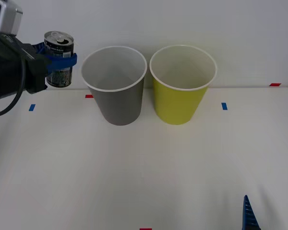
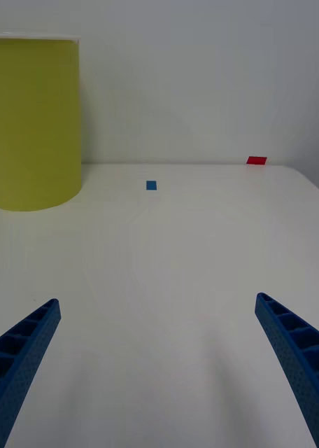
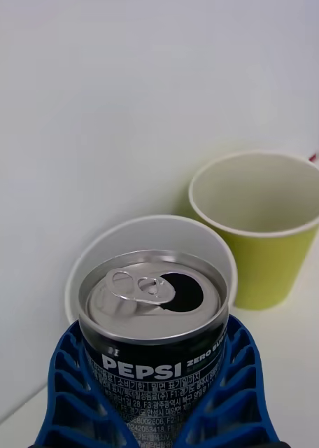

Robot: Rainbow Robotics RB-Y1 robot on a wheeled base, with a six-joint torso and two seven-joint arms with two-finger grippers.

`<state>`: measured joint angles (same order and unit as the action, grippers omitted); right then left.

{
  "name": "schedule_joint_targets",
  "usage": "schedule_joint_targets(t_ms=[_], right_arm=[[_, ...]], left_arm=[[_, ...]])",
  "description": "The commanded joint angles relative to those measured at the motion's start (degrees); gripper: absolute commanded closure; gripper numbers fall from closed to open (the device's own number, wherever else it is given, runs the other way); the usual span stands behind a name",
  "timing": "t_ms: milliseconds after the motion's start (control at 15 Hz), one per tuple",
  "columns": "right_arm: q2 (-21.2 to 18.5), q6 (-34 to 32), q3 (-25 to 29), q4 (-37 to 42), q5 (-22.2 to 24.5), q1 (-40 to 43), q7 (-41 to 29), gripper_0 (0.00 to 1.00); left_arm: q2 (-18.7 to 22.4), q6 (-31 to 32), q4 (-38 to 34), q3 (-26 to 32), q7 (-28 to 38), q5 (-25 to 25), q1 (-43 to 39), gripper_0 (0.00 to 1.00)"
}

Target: Put cans in the gray bin and PET bottles in the light green bin.

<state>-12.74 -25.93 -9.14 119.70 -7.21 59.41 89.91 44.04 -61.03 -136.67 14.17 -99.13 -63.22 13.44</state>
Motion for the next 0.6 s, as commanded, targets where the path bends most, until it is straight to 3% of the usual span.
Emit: schedule_joint_targets(t_ms=[67, 600], right_arm=[[0.0, 0.0, 0.0, 0.0, 0.0, 0.0, 0.0, 0.04], [0.0, 0.0, 0.0, 0.0, 0.0, 0.0, 0.0, 0.04]], left_arm=[[-1.2, 3.6, 3.7, -2.4, 1.3, 0.5, 3.3, 1.00], [-1.5, 13.7, 20.0, -17.9, 3.3, 2.3, 17.3, 1.00]])
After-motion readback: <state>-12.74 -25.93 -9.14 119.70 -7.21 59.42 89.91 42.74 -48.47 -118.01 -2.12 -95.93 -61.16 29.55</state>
